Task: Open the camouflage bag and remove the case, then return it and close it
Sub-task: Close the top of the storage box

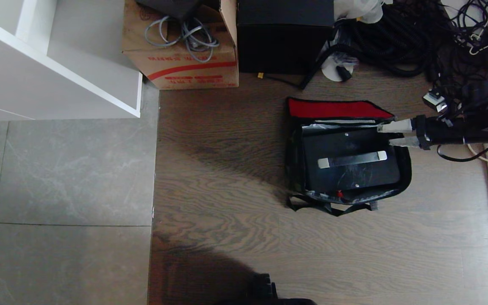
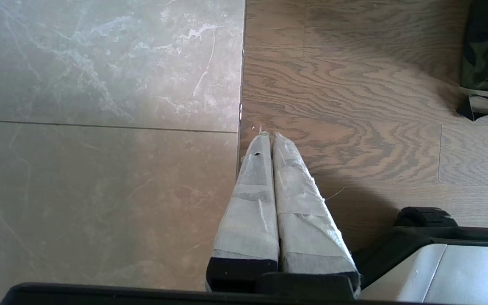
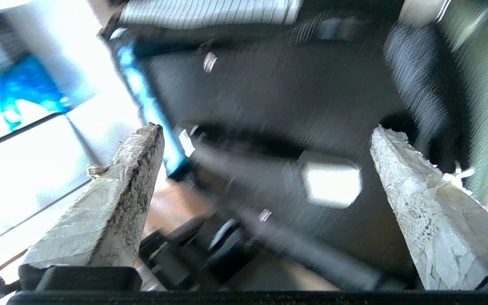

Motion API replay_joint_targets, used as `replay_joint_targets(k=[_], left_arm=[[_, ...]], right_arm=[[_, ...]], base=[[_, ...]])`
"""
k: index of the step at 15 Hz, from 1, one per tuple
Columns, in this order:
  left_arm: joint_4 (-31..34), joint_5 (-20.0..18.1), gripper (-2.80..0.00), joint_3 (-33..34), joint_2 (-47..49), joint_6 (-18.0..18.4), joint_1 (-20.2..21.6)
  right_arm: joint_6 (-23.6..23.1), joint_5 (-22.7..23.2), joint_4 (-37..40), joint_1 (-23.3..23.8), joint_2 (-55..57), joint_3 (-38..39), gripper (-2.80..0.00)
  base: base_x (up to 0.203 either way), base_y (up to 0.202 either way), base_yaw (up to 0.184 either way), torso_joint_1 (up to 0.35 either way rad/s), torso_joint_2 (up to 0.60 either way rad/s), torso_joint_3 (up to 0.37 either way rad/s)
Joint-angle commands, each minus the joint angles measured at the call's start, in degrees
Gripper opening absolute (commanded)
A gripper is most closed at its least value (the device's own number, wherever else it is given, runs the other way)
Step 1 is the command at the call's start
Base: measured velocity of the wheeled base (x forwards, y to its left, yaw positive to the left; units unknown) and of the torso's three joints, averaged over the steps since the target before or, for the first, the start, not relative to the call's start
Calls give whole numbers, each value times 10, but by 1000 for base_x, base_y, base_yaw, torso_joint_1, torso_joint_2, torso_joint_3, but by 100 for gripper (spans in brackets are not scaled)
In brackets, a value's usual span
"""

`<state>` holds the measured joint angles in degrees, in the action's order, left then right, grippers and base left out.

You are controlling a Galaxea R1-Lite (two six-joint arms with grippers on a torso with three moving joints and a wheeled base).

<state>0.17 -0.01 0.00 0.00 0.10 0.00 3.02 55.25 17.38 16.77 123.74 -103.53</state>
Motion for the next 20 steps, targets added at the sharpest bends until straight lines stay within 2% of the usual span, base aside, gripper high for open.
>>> replay_joint_targets(k=[1, 4, 6, 8, 9, 11, 12, 14, 15, 19, 20], left_arm=[[0, 0, -280, 0, 0, 0, 0], [0, 0, -280, 0, 0, 0, 0], [0, 0, -280, 0, 0, 0, 0], [0, 0, -280, -1, 0, 0, 0], [0, 0, -280, 0, 0, 0, 0], [0, 0, -280, 0, 0, 0, 0], [0, 0, -280, -1, 0, 0, 0], [0, 0, -280, 0, 0, 0, 0], [0, 0, -280, 0, 0, 0, 0], [0, 0, -280, 0, 0, 0, 0], [0, 0, -280, 0, 0, 0, 0]], right_arm=[[-2, 15, 6, 0, -44, 27, 0], [-1, 110, 35, -2, -109, 63, 0], [-1, 125, 41, -2, -117, 61, 0], [1, 98, 38, 3, -77, 23, 0], [12, 60, 36, 5, -50, -8, 0], [79, -46, 3, 8, 5, -69, 0], [110, -65, -59, 9, 18, -75, 0], [189, -72, -116, 14, 30, -79, 0], [204, -72, -124, 16, 33, -81, 0], [208, -80, -137, 16, 63, -80, 0], [225, -81, -147, 15, 70, -80, 0]], base=[[0, 0, 0, 0, 0, 0], [0, 0, 0, 0, 0, 0], [0, 0, 0, 0, 0, 0], [0, 0, 0, 0, 0, 0], [0, 0, 0, 0, 0, 0], [0, 0, 0, 0, 0, 0], [0, 0, 0, 0, 0, 0], [0, 0, 0, 0, 0, 0], [0, 0, 0, 0, 0, 0], [0, 0, 0, 0, 0, 0], [0, 0, 0, 0, 0, 0]])
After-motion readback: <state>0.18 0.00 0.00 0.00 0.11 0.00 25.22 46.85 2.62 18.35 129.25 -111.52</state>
